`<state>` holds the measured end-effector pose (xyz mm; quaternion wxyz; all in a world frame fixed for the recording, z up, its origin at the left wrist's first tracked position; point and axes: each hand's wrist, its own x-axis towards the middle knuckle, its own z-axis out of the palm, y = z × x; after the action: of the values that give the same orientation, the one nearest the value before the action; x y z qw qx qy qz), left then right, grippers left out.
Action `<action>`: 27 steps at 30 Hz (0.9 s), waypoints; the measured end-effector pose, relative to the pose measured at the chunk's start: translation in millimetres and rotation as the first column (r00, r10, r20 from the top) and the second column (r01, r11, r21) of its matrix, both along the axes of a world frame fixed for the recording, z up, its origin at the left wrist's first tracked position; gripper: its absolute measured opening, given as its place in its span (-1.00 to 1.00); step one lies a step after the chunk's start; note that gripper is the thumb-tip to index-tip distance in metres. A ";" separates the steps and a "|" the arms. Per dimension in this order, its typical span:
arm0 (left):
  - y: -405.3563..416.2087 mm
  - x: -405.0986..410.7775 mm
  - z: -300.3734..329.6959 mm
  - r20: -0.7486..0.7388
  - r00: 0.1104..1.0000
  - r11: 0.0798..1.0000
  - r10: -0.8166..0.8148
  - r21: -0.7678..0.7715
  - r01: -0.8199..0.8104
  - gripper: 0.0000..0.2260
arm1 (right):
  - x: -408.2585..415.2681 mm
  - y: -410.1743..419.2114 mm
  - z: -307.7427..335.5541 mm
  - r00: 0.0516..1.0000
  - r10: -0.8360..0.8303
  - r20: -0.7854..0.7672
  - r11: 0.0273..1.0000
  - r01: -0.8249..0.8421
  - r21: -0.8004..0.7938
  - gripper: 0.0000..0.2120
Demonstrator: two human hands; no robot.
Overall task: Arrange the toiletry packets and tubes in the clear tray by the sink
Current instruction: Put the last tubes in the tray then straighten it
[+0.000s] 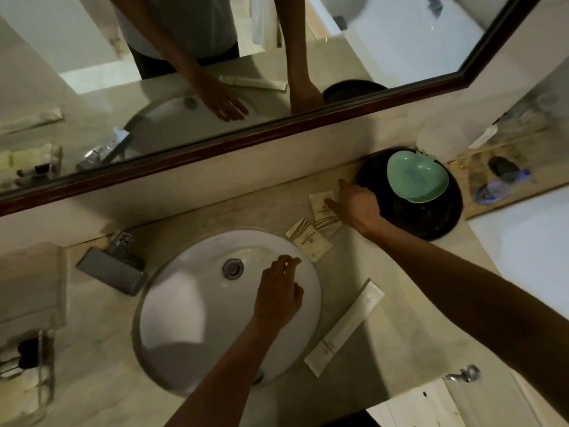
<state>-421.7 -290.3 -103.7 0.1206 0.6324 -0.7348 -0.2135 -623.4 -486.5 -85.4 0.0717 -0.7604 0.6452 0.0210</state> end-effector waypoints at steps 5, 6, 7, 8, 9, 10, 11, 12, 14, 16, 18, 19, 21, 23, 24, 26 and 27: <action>-14.4 -19.2 -10.3 0.066 0.996 0.997 -0.064 0.036 0.061 -0.43 | -9.5 -0.5 -5.3 0.843 0.536 -0.031 0.797 -0.494 0.346 -0.17; -16.4 -23.0 -12.8 0.085 0.993 0.996 -0.077 0.057 0.072 -0.42 | -7.8 -1.6 -6.7 0.830 0.553 -0.067 0.794 -0.502 0.342 -0.21; -17.2 -26.2 -15.7 0.105 0.990 0.993 -0.096 0.071 0.089 -0.41 | -6.5 -3.2 -8.3 0.826 0.552 -0.113 0.806 -0.494 0.326 -0.25; -16.8 -29.0 -18.3 0.124 0.985 0.991 -0.119 0.077 0.110 -0.40 | -4.9 -5.6 -6.2 0.830 0.534 -0.165 0.828 -0.473 0.302 -0.30; -15.5 -31.6 -20.0 0.138 0.981 0.989 -0.136 0.077 0.126 -0.39 | -5.5 -7.5 -4.8 0.843 0.500 -0.197 0.851 -0.438 0.289 -0.31; -14.0 -34.0 -21.1 0.145 0.979 0.988 -0.144 0.076 0.134 -0.38 | -6.7 -8.9 -2.9 0.862 0.466 -0.201 0.870 -0.406 0.279 -0.29; -13.4 -36.6 -21.4 0.144 0.979 0.988 -0.144 0.072 0.135 -0.37 | -9.4 -9.1 -0.7 0.877 0.443 -0.188 0.881 -0.386 0.273 -0.25; -13.0 -38.9 -21.7 0.141 0.980 0.989 -0.143 0.067 0.135 -0.36 | -14.4 -8.0 -1.0 0.886 0.434 -0.163 0.883 -0.383 0.272 -0.21; -14.3 -43.0 -23.0 0.149 0.977 0.988 -0.154 0.045 0.149 -0.36 | -24.4 -2.7 -4.9 0.891 0.438 -0.117 0.879 -0.397 0.266 -0.15; -16.2 -46.3 -25.6 0.156 0.972 0.985 -0.173 0.036 0.170 -0.36 | -33.4 3.8 -6.6 0.898 0.430 -0.087 0.884 -0.400 0.243 -0.20; -17.8 -49.9 -25.7 0.166 0.966 0.980 -0.200 0.052 0.194 -0.37 | -39.6 9.7 -4.1 0.912 0.404 -0.074 0.903 -0.385 0.192 -0.34; -19.2 -51.9 -24.5 0.173 0.962 0.977 -0.211 0.063 0.203 -0.37 | -41.8 12.6 -2.6 0.929 0.362 -0.075 0.925 -0.348 0.150 -0.38; -23.3 -55.7 -22.1 0.170 0.957 0.971 -0.234 0.094 0.221 -0.36 | -38.8 20.7 5.5 0.975 0.214 -0.053 0.975 -0.210 0.067 -0.41; -24.1 -57.3 -20.3 0.137 0.958 0.966 -0.252 0.095 0.240 -0.38 | -22.7 31.1 11.9 0.990 0.142 -0.001 0.989 -0.141 0.034 -0.43; -22.6 -56.7 -19.5 0.111 0.959 0.963 -0.261 0.091 0.252 -0.41 | -10.5 37.7 13.2 0.988 0.153 0.006 0.987 -0.153 0.054 -0.41; -17.2 -52.7 -20.7 0.077 0.960 0.962 -0.268 0.076 0.263 -0.45 | 10.2 46.0 14.5 0.985 0.173 0.001 0.983 -0.173 0.068 -0.35; -14.4 -49.0 -22.1 0.070 0.961 0.963 -0.266 0.068 0.261 -0.47 | 15.8 46.9 14.2 0.987 0.161 0.006 0.985 -0.161 0.056 -0.33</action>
<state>-470.7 -304.8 -125.7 0.0436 0.5401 -0.8100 -0.2241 -607.6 -439.6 -71.2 0.0916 -0.8076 0.5808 0.0447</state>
